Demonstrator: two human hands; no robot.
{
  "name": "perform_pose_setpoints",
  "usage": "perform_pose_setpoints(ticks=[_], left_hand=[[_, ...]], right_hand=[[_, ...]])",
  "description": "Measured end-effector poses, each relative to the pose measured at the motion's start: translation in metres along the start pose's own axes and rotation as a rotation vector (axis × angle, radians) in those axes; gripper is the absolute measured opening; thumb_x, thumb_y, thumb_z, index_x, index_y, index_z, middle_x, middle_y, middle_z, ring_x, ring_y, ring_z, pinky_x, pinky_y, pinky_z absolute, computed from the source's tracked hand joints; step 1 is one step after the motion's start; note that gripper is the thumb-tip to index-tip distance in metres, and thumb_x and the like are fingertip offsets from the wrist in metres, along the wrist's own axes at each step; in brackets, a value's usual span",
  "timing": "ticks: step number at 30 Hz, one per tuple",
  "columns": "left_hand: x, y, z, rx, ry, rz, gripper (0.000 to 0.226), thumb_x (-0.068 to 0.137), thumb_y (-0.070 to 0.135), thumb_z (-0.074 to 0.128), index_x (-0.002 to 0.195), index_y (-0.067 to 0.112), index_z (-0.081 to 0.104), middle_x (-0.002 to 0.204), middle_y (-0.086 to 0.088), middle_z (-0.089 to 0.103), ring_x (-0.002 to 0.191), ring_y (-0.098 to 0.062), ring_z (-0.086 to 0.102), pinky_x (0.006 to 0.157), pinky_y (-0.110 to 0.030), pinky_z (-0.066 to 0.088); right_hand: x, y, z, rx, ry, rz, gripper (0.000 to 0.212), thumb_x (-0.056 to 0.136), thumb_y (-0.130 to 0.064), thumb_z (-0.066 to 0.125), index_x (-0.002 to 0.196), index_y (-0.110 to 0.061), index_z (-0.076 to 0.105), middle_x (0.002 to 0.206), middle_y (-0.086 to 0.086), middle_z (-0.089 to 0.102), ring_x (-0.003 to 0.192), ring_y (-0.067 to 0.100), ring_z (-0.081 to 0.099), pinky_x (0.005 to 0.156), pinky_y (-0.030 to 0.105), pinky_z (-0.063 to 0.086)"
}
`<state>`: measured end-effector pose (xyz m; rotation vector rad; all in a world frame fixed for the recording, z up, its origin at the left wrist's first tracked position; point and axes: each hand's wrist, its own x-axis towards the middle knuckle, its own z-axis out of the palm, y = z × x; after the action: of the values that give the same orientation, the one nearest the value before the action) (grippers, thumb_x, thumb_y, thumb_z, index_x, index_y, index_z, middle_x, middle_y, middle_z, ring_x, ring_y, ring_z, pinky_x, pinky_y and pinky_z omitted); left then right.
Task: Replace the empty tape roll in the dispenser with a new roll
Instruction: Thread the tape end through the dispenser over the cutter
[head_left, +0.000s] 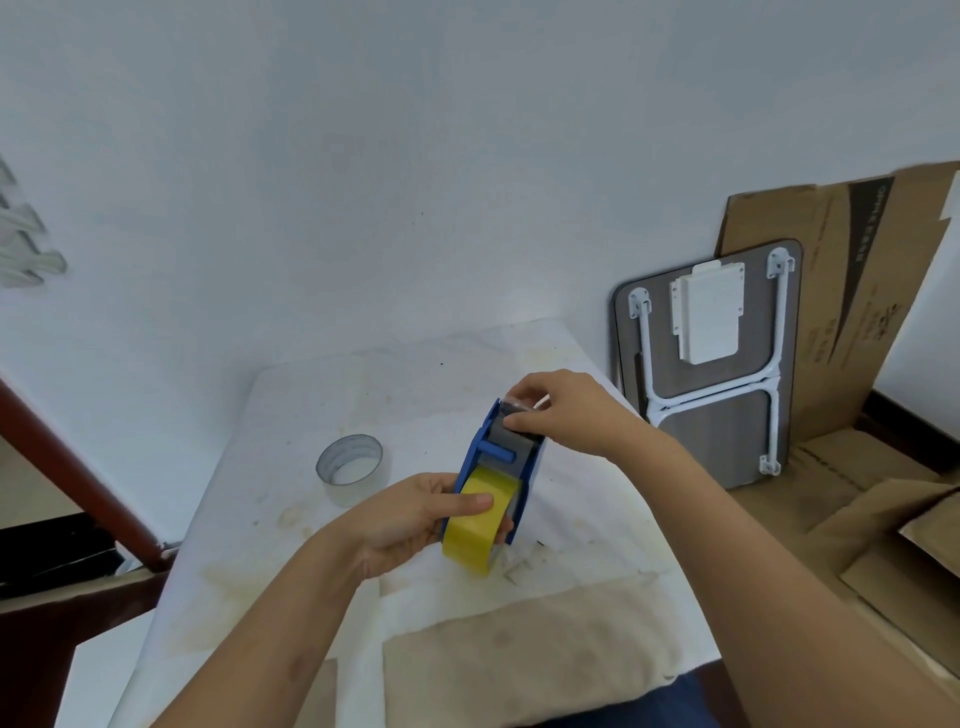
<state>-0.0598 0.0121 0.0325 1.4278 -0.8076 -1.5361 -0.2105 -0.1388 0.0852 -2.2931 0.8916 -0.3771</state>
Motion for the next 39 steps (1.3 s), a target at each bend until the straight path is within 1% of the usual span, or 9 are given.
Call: perform_pose_setpoints(ticks=[8,13,15,22,25,29,33,35,39], left_hand=[[-0.005,0.004,0.0,0.019,0.024,-0.013,0.032,0.09,0.017,0.069,0.121,0.009,0.069,0.116,-0.015,0.076,0.104,-0.024,0.073,0.089,-0.03,0.057],[-0.008,0.006,0.0,0.029,0.033,-0.024,0.029,0.09,0.017,0.068,0.118,0.01,0.07,0.115,-0.014,0.076,0.103,-0.024,0.073,0.088,-0.029,0.058],[-0.009,0.006,-0.002,0.042,0.03,-0.022,0.028,0.09,0.017,0.069,0.117,0.01,0.071,0.115,-0.014,0.076,0.103,-0.024,0.073,0.088,-0.03,0.057],[-0.012,0.004,-0.007,0.048,0.012,-0.013,0.032,0.091,0.015,0.067,0.121,0.006,0.069,0.116,-0.018,0.075,0.103,-0.025,0.073,0.089,-0.031,0.058],[-0.014,0.0,-0.011,0.06,-0.01,-0.002,0.033,0.09,0.016,0.067,0.122,0.006,0.069,0.118,-0.019,0.074,0.105,-0.028,0.072,0.098,-0.037,0.055],[-0.018,-0.001,-0.012,0.035,-0.033,0.043,0.036,0.089,0.019,0.067,0.123,0.008,0.069,0.119,-0.019,0.073,0.107,-0.028,0.07,0.098,-0.037,0.055],[-0.021,-0.003,-0.012,-0.002,-0.036,0.082,0.035,0.091,0.02,0.062,0.122,0.006,0.067,0.116,-0.019,0.074,0.102,-0.025,0.072,0.092,-0.034,0.058],[-0.021,-0.003,-0.013,0.008,-0.037,0.087,0.035,0.091,0.022,0.061,0.122,0.006,0.067,0.117,-0.019,0.074,0.103,-0.025,0.072,0.092,-0.035,0.058],[-0.02,-0.004,-0.01,0.044,-0.029,0.051,0.045,0.096,0.033,0.054,0.13,0.005,0.062,0.125,-0.019,0.071,0.116,-0.03,0.067,0.104,-0.04,0.05]], right_hand=[[-0.002,-0.002,0.002,0.023,0.021,-0.044,0.031,0.088,-0.026,0.068,0.118,-0.019,0.064,0.112,-0.005,0.06,0.086,0.012,0.057,0.062,0.014,0.038],[-0.006,-0.009,0.0,0.023,0.039,-0.036,0.009,0.087,-0.023,0.067,0.093,-0.018,0.063,0.094,-0.007,0.057,0.089,0.017,0.059,0.059,0.018,0.038],[-0.008,-0.011,-0.003,0.051,0.027,-0.023,0.009,0.085,-0.023,0.069,0.089,-0.017,0.063,0.095,-0.005,0.06,0.085,0.015,0.057,0.057,0.019,0.036],[-0.011,-0.006,-0.012,0.334,-0.113,0.08,0.022,0.084,-0.029,0.073,0.092,-0.009,0.068,0.093,0.003,0.063,0.084,0.015,0.056,0.076,0.028,0.048],[-0.009,-0.003,-0.007,0.414,-0.034,0.081,0.017,0.088,-0.027,0.07,0.08,-0.013,0.066,0.088,0.004,0.066,0.082,0.017,0.059,0.087,0.035,0.054],[-0.004,0.001,0.008,0.379,0.112,0.075,0.015,0.09,-0.028,0.065,0.08,-0.017,0.064,0.09,0.001,0.065,0.082,0.019,0.06,0.085,0.04,0.055],[-0.003,0.001,0.018,0.37,0.213,0.052,0.016,0.093,-0.029,0.06,0.085,-0.016,0.063,0.081,-0.004,0.062,0.072,0.009,0.055,0.066,0.023,0.045],[-0.005,0.0,0.02,0.395,0.234,0.055,0.017,0.094,-0.028,0.061,0.087,-0.013,0.064,0.078,-0.004,0.063,0.068,0.006,0.054,0.063,0.021,0.043],[-0.005,0.001,0.024,0.52,0.237,0.107,0.016,0.09,-0.026,0.064,0.084,-0.012,0.067,0.084,0.005,0.073,0.073,0.014,0.06,0.08,0.04,0.056]])
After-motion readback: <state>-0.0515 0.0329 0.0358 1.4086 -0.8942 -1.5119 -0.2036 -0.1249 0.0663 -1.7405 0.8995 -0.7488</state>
